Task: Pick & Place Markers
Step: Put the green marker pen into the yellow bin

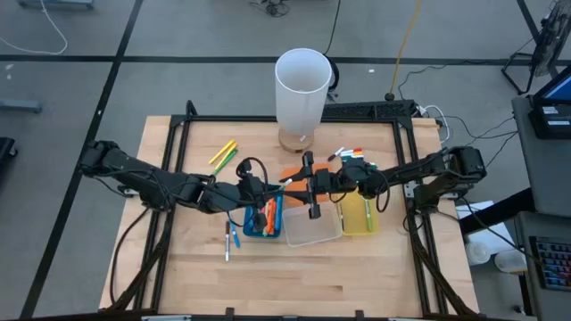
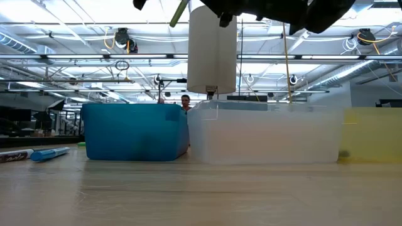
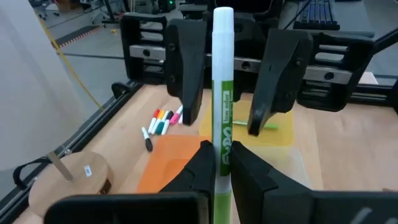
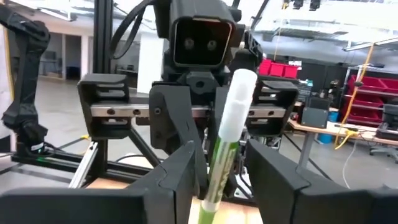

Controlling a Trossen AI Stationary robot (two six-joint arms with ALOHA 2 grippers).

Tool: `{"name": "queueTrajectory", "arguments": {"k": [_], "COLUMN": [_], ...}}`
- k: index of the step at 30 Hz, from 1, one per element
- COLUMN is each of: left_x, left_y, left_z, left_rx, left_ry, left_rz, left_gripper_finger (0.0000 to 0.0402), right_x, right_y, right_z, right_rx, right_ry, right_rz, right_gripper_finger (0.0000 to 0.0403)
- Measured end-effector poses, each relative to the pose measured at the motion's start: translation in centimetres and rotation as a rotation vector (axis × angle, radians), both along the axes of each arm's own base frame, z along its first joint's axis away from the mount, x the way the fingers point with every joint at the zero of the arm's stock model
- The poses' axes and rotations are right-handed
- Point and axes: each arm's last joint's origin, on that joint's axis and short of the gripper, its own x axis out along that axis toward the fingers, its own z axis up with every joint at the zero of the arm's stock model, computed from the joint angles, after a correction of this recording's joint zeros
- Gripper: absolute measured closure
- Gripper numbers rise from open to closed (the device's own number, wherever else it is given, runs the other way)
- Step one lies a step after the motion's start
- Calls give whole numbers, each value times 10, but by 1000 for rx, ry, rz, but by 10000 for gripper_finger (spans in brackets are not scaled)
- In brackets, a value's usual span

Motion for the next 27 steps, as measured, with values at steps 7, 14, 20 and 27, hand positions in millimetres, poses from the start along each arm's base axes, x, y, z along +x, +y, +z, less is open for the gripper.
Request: {"name": "queueTrajectory", "arguments": {"k": [7, 14, 20, 27], "left_x": [0, 0, 0, 0], "left_y": [2, 1, 1, 1], "left_z": [0, -1, -1, -3], "left_rx": [10, 13, 11, -20], "left_ry": [5, 13, 13, 28], "left_rz": [-3, -5, -6, -30], "left_gripper_finger": [369, 369, 369, 358], "right_x": [13, 14, 14, 13], "right_y": [-2, -2, -2, -6], "right_z": [3, 3, 3, 0], "right_rx": [-7, -19, -43, -80], "right_ry": [17, 18, 15, 76], "right_rz": [28, 25, 36, -19], "right_gripper_finger": [273, 283, 359, 382]}}
